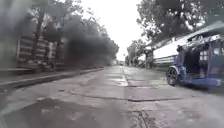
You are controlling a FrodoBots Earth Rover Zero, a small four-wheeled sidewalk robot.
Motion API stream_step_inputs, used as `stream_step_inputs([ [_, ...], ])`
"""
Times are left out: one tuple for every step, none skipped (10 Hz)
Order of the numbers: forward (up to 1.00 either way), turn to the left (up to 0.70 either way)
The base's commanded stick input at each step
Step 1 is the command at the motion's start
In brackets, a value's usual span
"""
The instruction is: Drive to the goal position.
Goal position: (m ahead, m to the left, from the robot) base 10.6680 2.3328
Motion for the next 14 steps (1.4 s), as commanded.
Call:
stream_step_inputs([
  [0.7, 0.0],
  [0.7, 0.0],
  [0.7, 0.0],
  [0.7, 0.0],
  [0.7, 0.0],
  [0.7, 0.0],
  [0.7, 0.0],
  [0.7, 0.0],
  [0.7, 0.0],
  [0.7, -0.05],
  [0.7, -0.35],
  [0.7, -0.35],
  [0.7, -0.35],
  [0.7, -0.35],
])
